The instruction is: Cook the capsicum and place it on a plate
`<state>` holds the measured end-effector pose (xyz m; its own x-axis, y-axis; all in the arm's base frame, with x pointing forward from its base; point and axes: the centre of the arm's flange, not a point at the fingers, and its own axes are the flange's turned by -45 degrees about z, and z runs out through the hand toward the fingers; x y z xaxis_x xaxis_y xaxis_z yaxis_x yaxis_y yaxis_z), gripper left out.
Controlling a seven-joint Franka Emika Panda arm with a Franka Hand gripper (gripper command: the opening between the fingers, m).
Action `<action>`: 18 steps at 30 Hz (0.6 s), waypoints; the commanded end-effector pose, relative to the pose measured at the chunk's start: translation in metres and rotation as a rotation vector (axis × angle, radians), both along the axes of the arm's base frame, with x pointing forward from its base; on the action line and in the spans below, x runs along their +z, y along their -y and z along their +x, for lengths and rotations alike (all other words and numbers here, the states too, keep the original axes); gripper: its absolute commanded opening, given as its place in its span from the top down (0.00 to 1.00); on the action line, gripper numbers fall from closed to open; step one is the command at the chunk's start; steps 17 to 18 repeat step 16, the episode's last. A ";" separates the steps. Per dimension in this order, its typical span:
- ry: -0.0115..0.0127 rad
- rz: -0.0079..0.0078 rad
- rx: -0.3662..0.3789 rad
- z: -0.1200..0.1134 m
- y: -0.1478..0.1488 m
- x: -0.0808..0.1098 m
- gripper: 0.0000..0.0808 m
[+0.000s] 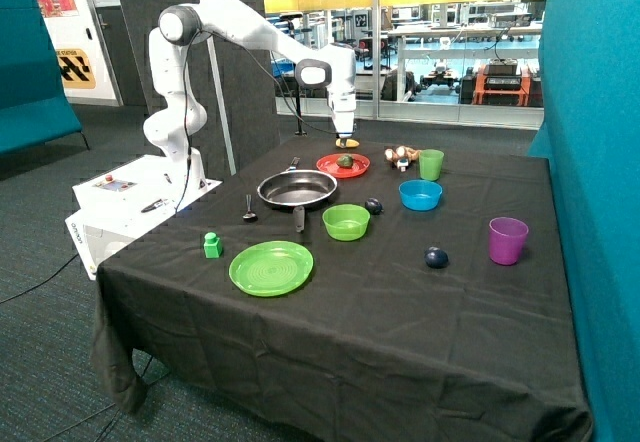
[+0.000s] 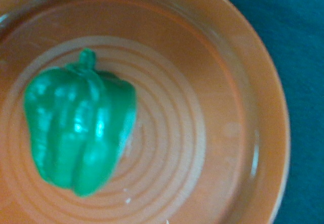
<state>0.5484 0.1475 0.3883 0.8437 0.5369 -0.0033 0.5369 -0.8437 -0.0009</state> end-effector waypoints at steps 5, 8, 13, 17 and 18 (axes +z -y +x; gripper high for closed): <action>0.0033 0.0010 -0.039 0.010 0.038 0.000 0.17; 0.0033 0.0010 -0.031 0.013 0.049 0.002 0.18; 0.0033 0.0011 -0.006 0.011 0.064 0.005 0.15; 0.0033 0.0011 0.013 0.008 0.072 0.007 0.18; 0.0033 0.0011 0.013 0.008 0.072 0.007 0.18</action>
